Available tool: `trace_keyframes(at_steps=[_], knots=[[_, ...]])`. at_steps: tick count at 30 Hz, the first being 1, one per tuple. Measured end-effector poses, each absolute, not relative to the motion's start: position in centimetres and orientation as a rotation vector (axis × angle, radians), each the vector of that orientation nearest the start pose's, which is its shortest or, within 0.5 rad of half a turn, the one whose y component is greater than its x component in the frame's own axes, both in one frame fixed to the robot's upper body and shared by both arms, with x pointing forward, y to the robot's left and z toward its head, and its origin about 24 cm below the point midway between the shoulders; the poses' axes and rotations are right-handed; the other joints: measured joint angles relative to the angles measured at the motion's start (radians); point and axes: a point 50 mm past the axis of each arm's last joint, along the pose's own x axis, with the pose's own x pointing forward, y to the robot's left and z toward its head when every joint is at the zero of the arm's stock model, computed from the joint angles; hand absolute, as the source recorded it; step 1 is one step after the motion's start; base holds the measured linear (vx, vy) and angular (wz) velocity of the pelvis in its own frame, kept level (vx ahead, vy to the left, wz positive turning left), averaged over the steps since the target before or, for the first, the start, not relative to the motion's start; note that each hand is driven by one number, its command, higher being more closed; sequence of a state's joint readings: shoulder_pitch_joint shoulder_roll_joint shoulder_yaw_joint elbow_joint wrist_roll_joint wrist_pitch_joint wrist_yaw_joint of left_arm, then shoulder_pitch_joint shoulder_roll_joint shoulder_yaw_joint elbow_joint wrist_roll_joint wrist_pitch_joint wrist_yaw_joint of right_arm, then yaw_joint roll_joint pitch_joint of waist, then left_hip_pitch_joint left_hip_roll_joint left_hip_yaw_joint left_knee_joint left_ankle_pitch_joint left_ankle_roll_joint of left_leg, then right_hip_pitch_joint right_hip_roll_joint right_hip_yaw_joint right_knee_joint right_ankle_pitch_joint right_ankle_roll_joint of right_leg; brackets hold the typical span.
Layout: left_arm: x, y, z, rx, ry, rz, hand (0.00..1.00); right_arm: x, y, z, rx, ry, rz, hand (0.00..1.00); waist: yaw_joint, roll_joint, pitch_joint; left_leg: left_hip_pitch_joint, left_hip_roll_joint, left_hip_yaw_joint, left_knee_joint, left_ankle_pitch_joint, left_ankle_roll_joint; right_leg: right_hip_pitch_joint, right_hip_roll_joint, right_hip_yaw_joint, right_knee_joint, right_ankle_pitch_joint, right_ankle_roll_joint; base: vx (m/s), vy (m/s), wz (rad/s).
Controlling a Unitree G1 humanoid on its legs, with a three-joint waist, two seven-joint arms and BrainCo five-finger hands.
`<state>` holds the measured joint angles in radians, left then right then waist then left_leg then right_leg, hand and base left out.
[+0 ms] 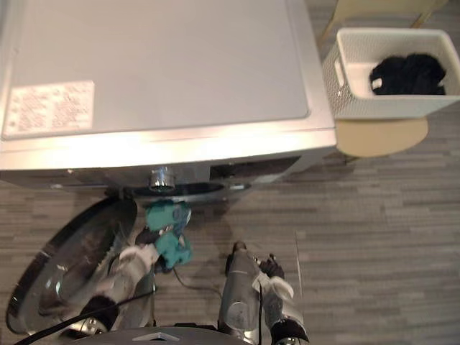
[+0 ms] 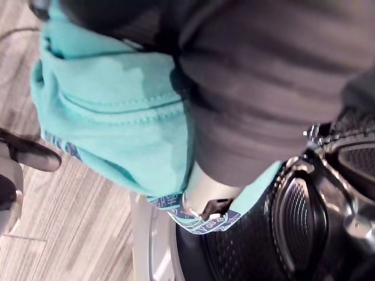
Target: Pick up the laundry basket with both hands and put the clothes into the washing machine.
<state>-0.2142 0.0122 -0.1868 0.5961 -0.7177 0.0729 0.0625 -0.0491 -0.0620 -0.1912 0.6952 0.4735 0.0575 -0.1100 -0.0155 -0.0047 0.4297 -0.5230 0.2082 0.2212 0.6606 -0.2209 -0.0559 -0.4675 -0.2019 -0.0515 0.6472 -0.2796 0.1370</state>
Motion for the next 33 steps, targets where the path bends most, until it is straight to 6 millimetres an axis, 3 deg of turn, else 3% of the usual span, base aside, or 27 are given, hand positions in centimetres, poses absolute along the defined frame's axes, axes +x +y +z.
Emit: trace_keyframes(at_steps=[4,10,14,17,21,23,27,29,30,31,32,33], knots=[[30.6,8.8,-0.3,-0.584,0.405,-0.084,1.0,22.7,-20.0,-7.9,0.435,0.561,-0.376,0.0,-0.005,-0.027,0.029,-0.204,0.035,-0.031,0.148,-0.036,0.008,-0.206,0.014,0.025,0.149,-0.031,-0.005,-0.13,-0.024,-0.11],[34.2,8.5,4.8,-0.621,0.253,-0.087,1.0,25.2,-20.4,-4.9,0.45,0.406,-0.355,0.0,0.005,-0.047,0.091,-0.457,0.092,-0.061,0.351,-0.088,0.015,-0.46,0.045,0.056,0.339,-0.072,-0.011,-0.09,-0.027,-0.17],[36.0,10.9,6.7,-0.685,0.203,0.017,1.0,26.1,-20.4,-3.2,0.513,0.314,-0.37,0.0,-0.007,-0.051,0.11,-0.59,0.134,-0.081,0.463,-0.117,0.02,-0.589,0.078,0.071,0.422,-0.079,-0.011,-0.05,-0.032,-0.27],[38.1,13.3,10.9,-0.744,0.087,0.072,1.0,26.5,-20.4,-2.0,0.539,0.243,-0.368,0.0,-0.013,-0.054,0.111,-0.678,0.149,-0.093,0.508,-0.122,0.024,-0.673,0.088,0.075,0.46,-0.079,-0.011,-0.09,-0.037,-0.12],[40.0,15.9,17.4,-0.786,-0.072,0.093,1.0,26.0,-21.1,-2.5,0.568,0.242,-0.422,0.0,-0.024,-0.056,0.113,-0.769,0.161,-0.09,0.532,-0.118,0.03,-0.767,0.104,0.091,0.473,-0.064,-0.009,-0.09,-0.042,-0.16],[40.0,15.9,17.7,-0.788,-0.086,0.101,1.0,25.6,-21.3,-3.3,0.576,0.278,-0.442,0.0,-0.021,-0.056,0.113,-0.777,0.169,-0.087,0.535,-0.118,0.03,-0.778,0.11,0.093,0.469,-0.055,-0.009,-0.03,-0.037,-0.19],[40.2,15.2,20.2,-0.731,-0.135,0.067,1.0,25.1,-21.3,-3.7,0.605,0.292,-0.454,0.0,-0.009,-0.056,0.113,-0.817,0.185,-0.089,0.535,-0.113,0.022,-0.811,0.124,0.092,0.445,-0.035,-0.01,-0.06,-0.02,-0.12],[40.7,14.8,24.3,-0.67,-0.218,0.019,1.0,25.3,-21.1,-3.6,0.622,0.285,-0.447,0.0,-0.022,-0.056,0.113,-0.837,0.186,-0.082,0.536,-0.11,0.024,-0.827,0.121,0.094,0.432,-0.018,-0.009,-0.09,0.008,-0.09],[40.7,14.8,27.3,-0.649,-0.283,-0.003,1.0,25.3,-20.9,-3.6,0.631,0.285,-0.446,0.0,-0.034,-0.056,0.113,-0.838,0.187,-0.082,0.535,-0.11,0.025,-0.824,0.121,0.092,0.417,-0.007,-0.01,-0.09,0.044,-0.23],[40.4,14.7,30.7,-0.621,-0.363,-0.032,1.0,25.3,-20.8,-3.5,0.643,0.28,-0.449,0.0,-0.045,-0.056,0.112,-0.841,0.192,-0.076,0.532,-0.11,0.027,-0.825,0.12,0.091,0.397,0.009,-0.009,-0.07,0.046,-0.28],[40.1,14.5,32.4,-0.608,-0.403,-0.049,1.0,25.3,-20.7,-3.5,0.655,0.278,-0.449,0.0,-0.049,-0.056,0.112,-0.84,0.194,-0.072,0.529,-0.11,0.028,-0.825,0.121,0.091,0.386,0.015,-0.009,-0.07,0.056,-0.31],[39.4,14.2,35.3,-0.599,-0.476,-0.078,1.0,25.2,-20.7,-3.6,0.672,0.28,-0.456,0.0,-0.055,-0.057,0.112,-0.839,0.199,-0.064,0.524,-0.108,0.03,-0.823,0.121,0.091,0.367,0.033,-0.007,-0.04,0.033,-0.24]])
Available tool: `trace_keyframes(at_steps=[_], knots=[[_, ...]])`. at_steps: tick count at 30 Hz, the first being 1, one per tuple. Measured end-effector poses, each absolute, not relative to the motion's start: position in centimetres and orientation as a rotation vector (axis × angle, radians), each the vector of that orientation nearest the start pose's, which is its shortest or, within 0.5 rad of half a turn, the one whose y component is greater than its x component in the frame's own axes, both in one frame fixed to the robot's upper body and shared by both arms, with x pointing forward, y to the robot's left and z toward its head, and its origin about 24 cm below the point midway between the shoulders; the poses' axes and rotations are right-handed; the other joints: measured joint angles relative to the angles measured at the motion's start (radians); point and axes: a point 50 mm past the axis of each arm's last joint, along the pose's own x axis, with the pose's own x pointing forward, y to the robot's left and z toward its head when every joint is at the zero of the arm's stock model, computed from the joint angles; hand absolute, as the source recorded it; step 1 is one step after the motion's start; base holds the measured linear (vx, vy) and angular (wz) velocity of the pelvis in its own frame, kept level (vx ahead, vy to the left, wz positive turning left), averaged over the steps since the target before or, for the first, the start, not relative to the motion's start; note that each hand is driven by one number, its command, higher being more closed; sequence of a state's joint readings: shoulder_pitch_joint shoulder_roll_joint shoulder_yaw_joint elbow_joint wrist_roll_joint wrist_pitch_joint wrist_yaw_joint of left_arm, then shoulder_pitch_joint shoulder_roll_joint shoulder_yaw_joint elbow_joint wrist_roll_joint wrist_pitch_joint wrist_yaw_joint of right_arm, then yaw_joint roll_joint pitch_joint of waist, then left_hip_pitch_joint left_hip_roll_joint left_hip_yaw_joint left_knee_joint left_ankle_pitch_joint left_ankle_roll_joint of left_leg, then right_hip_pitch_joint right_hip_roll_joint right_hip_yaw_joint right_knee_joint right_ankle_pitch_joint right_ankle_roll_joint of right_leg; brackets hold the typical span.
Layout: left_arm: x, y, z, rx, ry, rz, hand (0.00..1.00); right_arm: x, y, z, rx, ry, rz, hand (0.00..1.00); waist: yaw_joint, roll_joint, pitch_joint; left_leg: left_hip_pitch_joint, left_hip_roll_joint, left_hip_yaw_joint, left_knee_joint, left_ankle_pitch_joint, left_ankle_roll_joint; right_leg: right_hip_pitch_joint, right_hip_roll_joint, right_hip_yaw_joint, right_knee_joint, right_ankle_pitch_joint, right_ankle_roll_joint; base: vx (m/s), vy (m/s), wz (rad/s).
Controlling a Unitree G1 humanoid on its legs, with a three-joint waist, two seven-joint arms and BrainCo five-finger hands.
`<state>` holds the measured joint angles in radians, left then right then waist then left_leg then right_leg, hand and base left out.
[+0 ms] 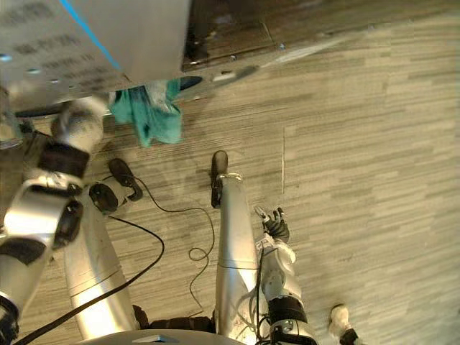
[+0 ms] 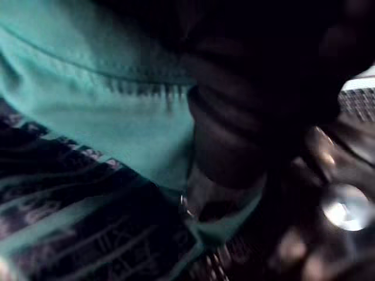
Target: Pick up the laundry basket with both hands and put the clothes into the washing machine.
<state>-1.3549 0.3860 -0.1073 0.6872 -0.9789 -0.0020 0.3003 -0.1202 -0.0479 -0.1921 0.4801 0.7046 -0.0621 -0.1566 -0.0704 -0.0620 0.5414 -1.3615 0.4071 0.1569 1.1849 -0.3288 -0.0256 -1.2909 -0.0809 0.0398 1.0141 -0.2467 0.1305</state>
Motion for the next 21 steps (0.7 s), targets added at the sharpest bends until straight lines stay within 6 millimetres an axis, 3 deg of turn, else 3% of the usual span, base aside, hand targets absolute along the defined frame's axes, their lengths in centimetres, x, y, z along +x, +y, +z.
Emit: trace_keyframes(at_steps=[3,11,14,16,17,21], knots=[[37.2,14.0,41.1,-0.592,-0.654,-0.123,1.0,25.2,-20.6,-3.6,0.7,0.274,-0.466,0.0,-0.01,-0.001,-0.001,0.002,0.012,0.013,-0.001,-0.004,0.008,0.001,0.003,0.0,-0.024,0.021,0.005,-0.02,0.027,-0.19],[36.6,16.3,41.8,-0.62,-0.711,0.0,1.0,24.4,-20.8,-4.4,0.823,0.271,-0.538,0.0,-0.017,-0.006,-0.002,0.003,0.028,0.034,-0.011,-0.004,0.008,-0.011,-0.002,-0.005,-0.049,0.03,0.001,-0.02,0.011,-0.1],[35.8,17.7,42.6,-0.605,-0.766,0.058,1.0,23.9,-21.2,-4.6,0.848,0.268,-0.559,0.0,-0.018,-0.006,-0.002,-0.003,0.026,0.043,-0.016,-0.004,0.008,-0.033,-0.016,-0.008,-0.052,0.031,0.0,-0.03,0.005,-0.13],[34.0,19.5,44.2,-0.493,-0.884,0.164,1.0,23.4,-21.7,-4.6,0.848,0.253,-0.582,0.0,-0.022,-0.005,0.0,-0.031,0.025,0.037,-0.018,0.0,0.009,-0.064,-0.025,-0.028,-0.053,0.036,-0.006,-0.05,0.004,-0.17],[33.5,19.7,44.5,-0.448,-0.917,0.194,0.0,23.1,-21.9,-4.7,0.844,0.251,-0.591,0.0,-0.021,-0.005,0.001,-0.038,0.024,0.035,-0.017,0.005,0.009,-0.072,-0.028,-0.029,-0.051,0.044,-0.007,-0.06,-0.006,-0.06],[33.0,20.3,44.8,-0.053,-0.979,0.466,0.0,21.8,-22.4,-5.4,0.826,0.253,-0.629,0.0,-0.021,-0.003,0.005,-0.065,0.017,0.004,-0.011,0.039,0.001,-0.092,-0.039,-0.057,-0.018,0.08,-0.015,-0.05,-0.025,0.1]])
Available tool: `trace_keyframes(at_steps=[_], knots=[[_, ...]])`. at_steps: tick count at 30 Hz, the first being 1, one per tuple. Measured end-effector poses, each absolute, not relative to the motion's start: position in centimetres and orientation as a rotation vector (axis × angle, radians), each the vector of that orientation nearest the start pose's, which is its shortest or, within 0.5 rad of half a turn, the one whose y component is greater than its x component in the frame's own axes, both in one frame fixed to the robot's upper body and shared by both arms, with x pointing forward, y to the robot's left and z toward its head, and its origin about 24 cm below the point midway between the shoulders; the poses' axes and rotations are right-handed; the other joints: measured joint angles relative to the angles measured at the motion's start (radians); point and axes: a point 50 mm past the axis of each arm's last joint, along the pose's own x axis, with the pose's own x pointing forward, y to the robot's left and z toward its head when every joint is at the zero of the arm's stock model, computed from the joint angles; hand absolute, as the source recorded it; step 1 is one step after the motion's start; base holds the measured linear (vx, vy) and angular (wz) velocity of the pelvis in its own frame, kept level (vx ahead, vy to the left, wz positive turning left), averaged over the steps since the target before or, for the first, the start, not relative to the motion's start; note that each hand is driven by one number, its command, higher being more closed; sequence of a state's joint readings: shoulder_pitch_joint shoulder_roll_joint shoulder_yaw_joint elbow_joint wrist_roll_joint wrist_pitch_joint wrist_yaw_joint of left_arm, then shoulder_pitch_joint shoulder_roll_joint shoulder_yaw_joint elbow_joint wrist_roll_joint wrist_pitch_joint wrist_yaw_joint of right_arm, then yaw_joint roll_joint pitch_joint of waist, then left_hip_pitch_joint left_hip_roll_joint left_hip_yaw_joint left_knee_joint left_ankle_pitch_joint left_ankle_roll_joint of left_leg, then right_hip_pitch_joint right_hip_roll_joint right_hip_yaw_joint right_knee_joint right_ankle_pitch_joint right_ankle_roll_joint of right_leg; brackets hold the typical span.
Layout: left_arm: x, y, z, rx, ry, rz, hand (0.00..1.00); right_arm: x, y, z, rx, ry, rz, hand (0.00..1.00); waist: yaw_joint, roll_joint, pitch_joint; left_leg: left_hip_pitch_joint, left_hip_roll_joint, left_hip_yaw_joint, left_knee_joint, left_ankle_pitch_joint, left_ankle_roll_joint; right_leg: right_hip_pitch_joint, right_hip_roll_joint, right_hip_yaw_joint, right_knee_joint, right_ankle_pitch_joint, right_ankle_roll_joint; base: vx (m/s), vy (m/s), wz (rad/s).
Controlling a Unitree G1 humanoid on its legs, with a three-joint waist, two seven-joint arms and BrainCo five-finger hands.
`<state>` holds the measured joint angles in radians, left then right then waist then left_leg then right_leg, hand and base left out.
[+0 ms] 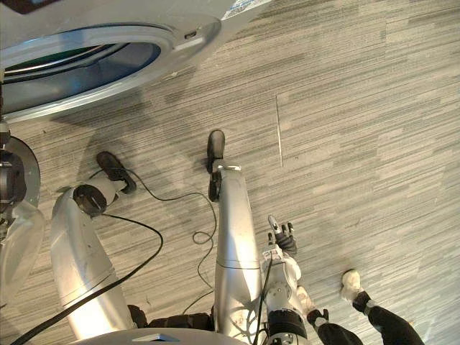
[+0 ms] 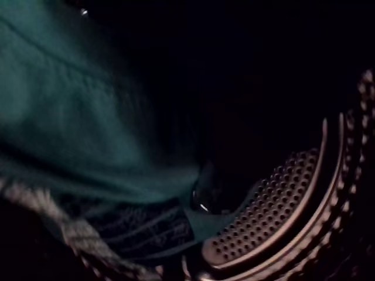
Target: Pick up the laundry basket with both hands and put the clothes into the washing machine.
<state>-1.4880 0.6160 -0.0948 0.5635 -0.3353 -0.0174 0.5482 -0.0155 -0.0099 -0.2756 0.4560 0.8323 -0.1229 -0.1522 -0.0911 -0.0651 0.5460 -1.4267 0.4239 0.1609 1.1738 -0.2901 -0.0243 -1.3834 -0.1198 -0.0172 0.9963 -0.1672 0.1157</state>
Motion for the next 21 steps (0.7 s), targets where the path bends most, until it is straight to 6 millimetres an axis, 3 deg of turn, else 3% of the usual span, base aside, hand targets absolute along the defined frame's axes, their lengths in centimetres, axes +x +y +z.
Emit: trace_keyframes(at_steps=[4,7,11,17,21], knots=[[35.1,20.5,42.4,0.022,-0.863,0.497,0.0,21.7,-22.3,-5.4,0.814,0.246,-0.624,0.0,0.007,0.0,0.0,-0.01,-0.002,-0.026,-0.004,0.015,-0.002,-0.001,-0.001,-0.024,0.019,-0.009,-0.01,-0.04,-0.025,0.12],[36.9,20.2,39.6,0.055,-0.744,0.489,0.0,21.7,-22.3,-5.4,0.8,0.247,-0.615,0.0,0.008,0.0,0.0,-0.014,-0.006,-0.032,-0.004,0.018,-0.006,-0.005,-0.002,-0.026,0.028,-0.015,-0.011,-0.05,-0.007,0.07],[38.5,19.1,36.0,0.295,-0.621,0.552,0.0,21.8,-22.3,-5.2,0.778,0.241,-0.604,0.0,0.009,0.0,0.0,-0.022,-0.006,-0.034,-0.003,0.02,-0.007,-0.011,-0.002,-0.026,0.03,-0.015,-0.011,-0.05,0.007,0.01],[39.2,19.0,32.1,0.342,-0.521,0.575,0.0,21.8,-22.3,-5.1,0.771,0.237,-0.598,0.0,0.012,0.001,0.0,-0.023,-0.013,-0.042,-0.004,0.022,-0.011,-0.011,-0.006,-0.03,0.039,-0.02,-0.014,-0.04,0.004,0.03],[38.4,19.9,28.0,0.289,-0.476,0.561,0.0,21.6,-22.5,-5.1,0.767,0.236,-0.604,0.0,0.024,0.008,0.004,-0.021,-0.023,-0.054,-0.005,0.027,-0.018,-0.009,-0.017,-0.04,0.061,-0.037,-0.021,-0.03,-0.004,0.11]])
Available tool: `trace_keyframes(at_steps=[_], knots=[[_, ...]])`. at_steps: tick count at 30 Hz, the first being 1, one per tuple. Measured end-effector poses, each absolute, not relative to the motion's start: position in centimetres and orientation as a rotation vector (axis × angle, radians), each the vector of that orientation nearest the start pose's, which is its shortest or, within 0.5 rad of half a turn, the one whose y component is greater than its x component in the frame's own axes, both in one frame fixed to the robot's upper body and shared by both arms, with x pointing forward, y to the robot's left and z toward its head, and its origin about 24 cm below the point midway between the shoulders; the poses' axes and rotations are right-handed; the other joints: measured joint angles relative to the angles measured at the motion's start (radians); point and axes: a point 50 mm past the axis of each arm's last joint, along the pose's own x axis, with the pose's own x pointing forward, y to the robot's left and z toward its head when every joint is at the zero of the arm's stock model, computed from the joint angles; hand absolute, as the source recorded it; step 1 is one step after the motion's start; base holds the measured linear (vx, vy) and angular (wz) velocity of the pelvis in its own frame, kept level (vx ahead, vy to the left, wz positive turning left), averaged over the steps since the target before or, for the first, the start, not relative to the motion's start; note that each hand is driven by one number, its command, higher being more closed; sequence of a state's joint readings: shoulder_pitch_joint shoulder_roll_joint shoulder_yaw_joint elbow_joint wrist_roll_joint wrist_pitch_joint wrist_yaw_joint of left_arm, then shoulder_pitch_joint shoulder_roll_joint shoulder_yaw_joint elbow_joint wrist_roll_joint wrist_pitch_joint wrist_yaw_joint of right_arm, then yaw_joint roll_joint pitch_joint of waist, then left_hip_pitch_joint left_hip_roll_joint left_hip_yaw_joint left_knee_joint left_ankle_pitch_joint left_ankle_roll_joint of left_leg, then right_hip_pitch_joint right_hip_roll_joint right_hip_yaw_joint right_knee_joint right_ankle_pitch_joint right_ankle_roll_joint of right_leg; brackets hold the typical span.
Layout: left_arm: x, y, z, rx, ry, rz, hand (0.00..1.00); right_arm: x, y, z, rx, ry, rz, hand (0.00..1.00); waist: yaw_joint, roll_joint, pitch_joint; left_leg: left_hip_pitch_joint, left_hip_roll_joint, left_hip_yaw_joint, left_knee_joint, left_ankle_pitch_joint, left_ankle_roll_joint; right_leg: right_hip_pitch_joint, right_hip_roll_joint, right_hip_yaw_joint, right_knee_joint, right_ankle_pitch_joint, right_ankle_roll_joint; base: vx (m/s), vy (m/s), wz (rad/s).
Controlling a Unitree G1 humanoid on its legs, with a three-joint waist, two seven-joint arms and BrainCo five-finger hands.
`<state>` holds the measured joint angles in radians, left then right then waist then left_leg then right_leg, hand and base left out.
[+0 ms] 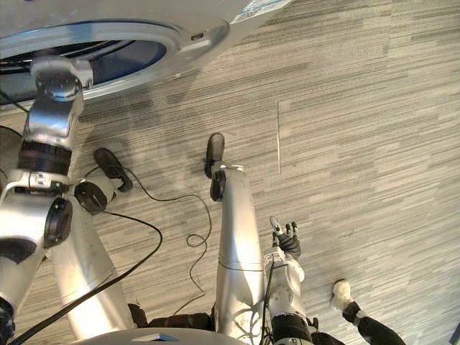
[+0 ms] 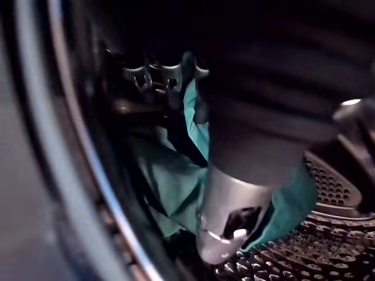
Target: Pick up the laundry basket with both hands and put the clothes into the washing machine.
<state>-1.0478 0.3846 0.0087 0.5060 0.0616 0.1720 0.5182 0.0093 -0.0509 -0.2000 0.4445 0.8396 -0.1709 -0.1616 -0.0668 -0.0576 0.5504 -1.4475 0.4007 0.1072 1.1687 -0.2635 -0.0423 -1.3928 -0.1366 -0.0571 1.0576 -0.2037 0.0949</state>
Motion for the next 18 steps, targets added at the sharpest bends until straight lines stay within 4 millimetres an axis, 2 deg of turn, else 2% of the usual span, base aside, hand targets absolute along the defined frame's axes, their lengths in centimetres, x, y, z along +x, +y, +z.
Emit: trace_keyframes(at_steps=[1,4,6,7,8,9,10,12,13,15,16,18], knots=[[38.1,19.8,27.6,0.275,-0.491,0.549,0.0,21.5,-22.6,-5.1,0.766,0.238,-0.607,0.0,0.004,0.001,0.001,0.001,-0.001,-0.002,0.0,0.001,-0.001,0.001,-0.002,-0.001,0.005,-0.004,-0.001,-0.02,-0.011,0.15],[36.3,18.7,23.7,0.11,-0.501,0.476,0.0,21.3,-22.9,-5.2,0.757,0.239,-0.622,0.0,0.026,0.009,0.003,0.031,-0.009,-0.013,-0.004,0.003,-0.005,0.032,-0.015,-0.012,0.023,-0.025,-0.01,-0.01,-0.009,0.18],[34.6,17.9,18.6,-0.01,-0.402,0.459,0.0,21.1,-22.9,-5.4,0.742,0.255,-0.639,0.0,0.047,0.013,0.001,0.096,-0.019,-0.014,-0.023,0.002,-0.009,0.091,-0.019,-0.015,0.026,-0.045,-0.014,0.01,-0.022,0.24],[34.0,17.7,17.2,-0.042,-0.37,0.455,0.0,21.1,-22.8,-5.4,0.745,0.257,-0.639,0.0,0.05,0.015,0.0,0.115,-0.026,-0.014,-0.036,0.002,-0.009,0.107,-0.023,-0.017,0.023,-0.05,-0.014,0.01,-0.057,0.3],[32.8,17.3,14.7,-0.097,-0.304,0.452,0.0,21.0,-23.0,-5.5,0.744,0.26,-0.65,0.0,0.061,0.019,-0.001,0.155,-0.031,-0.011,-0.062,0.007,-0.017,0.144,-0.027,-0.023,0.011,-0.058,-0.017,0.02,-0.065,0.27],[31.9,17.1,13.1,-0.127,-0.259,0.451,0.0,20.9,-23.1,-5.6,0.745,0.266,-0.66,0.0,0.067,0.02,-0.002,0.19,-0.039,-0.009,-0.086,0.012,-0.021,0.175,-0.032,-0.032,-0.003,-0.064,-0.025,0.03,-0.117,0.36],[30.3,17.1,10.1,-0.163,-0.168,0.459,0.0,20.5,-23.4,-6.1,0.748,0.285,-0.692,0.0,0.074,0.027,-0.005,0.251,-0.05,-0.005,-0.135,0.027,-0.027,0.235,-0.037,-0.041,-0.032,-0.066,-0.024,0.02,-0.079,0.32],[28.7,16.9,7.8,-0.174,-0.095,0.454,0.0,19.9,-23.6,-6.8,0.734,0.324,-0.716,0.0,0.086,0.032,-0.008,0.338,-0.071,0.005,-0.205,0.051,-0.036,0.311,-0.049,-0.051,-0.071,-0.067,-0.027,0.04,-0.105,0.37],[28.0,16.7,6.6,-0.185,-0.053,0.442,0.0,19.4,-23.8,-7.3,0.702,0.353,-0.731,0.0,0.09,0.051,-0.02,0.384,-0.08,0.005,-0.25,0.068,-0.039,0.362,-0.053,-0.068,-0.102,-0.066,-0.03,0.07,-0.129,0.35],[27.4,16.3,5.6,-0.201,-0.023,0.422,0.0,18.8,-24.1,-7.9,0.698,0.384,-0.765,0.0,0.097,0.064,-0.029,0.443,-0.093,0.006,-0.299,0.086,-0.045,0.418,-0.057,-0.079,-0.133,-0.065,-0.032,0.07,-0.099,0.31],[27.0,15.8,4.9,-0.21,0.0,0.391,0.0,18.1,-24.1,-8.7,0.692,0.43,-0.783,0.0,0.097,0.08,-0.041,0.517,-0.111,0.01,-0.365,0.113,-0.046,0.488,-0.068,-0.096,-0.171,-0.064,-0.034,0.08,-0.088,0.35],[26.9,15.2,3.5,-0.203,0.059,0.343,0.0,17.3,-24.0,-9.8,0.677,0.496,-0.8,0.0,0.103,0.085,-0.05,0.639,-0.13,0.033,-0.457,0.142,-0.05,0.592,-0.072,-0.102,-0.231,-0.054,-0.04,0.14,-0.102,0.22]])
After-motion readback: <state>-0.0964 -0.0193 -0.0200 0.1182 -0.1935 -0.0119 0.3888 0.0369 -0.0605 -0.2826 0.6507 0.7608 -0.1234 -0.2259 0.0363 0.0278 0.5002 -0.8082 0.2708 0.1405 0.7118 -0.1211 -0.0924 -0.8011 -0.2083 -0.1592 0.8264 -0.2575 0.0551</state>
